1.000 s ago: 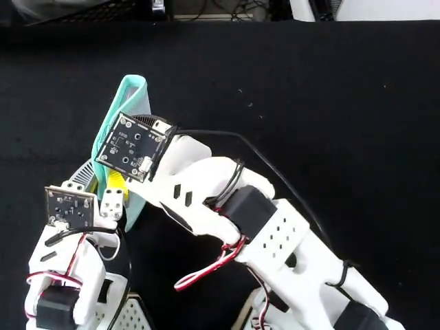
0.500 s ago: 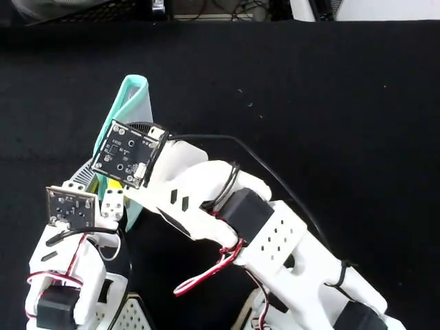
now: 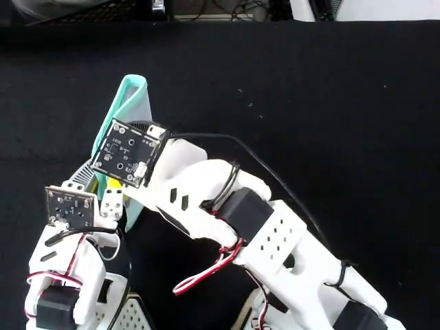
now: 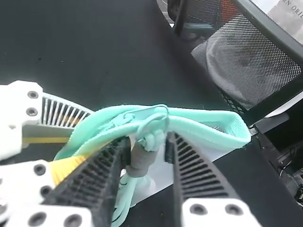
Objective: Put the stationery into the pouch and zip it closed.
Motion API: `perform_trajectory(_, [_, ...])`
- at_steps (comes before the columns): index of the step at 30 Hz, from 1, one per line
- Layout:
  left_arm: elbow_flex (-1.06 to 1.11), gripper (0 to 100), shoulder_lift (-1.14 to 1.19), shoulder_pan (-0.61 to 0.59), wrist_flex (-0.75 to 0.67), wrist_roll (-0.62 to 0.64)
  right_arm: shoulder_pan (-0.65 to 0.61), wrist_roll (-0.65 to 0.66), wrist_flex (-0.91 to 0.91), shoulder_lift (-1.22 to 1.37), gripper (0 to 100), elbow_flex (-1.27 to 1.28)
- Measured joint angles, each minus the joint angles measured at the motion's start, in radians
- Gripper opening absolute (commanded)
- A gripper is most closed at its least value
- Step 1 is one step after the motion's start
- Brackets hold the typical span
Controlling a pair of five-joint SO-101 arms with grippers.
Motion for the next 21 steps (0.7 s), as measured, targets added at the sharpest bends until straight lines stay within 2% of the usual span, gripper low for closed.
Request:
perform_trajectory(6, [0.000, 3, 0.000, -0.002, -0.002, 0.000, 0.011, 0.002, -0.060, 0.000, 11.6, 0.020])
perform_trajectory(21, [0.000, 3, 0.000, -0.002, -0.002, 0.002, 0.015, 0.002, -0.075, 0.002, 11.3, 0.021])
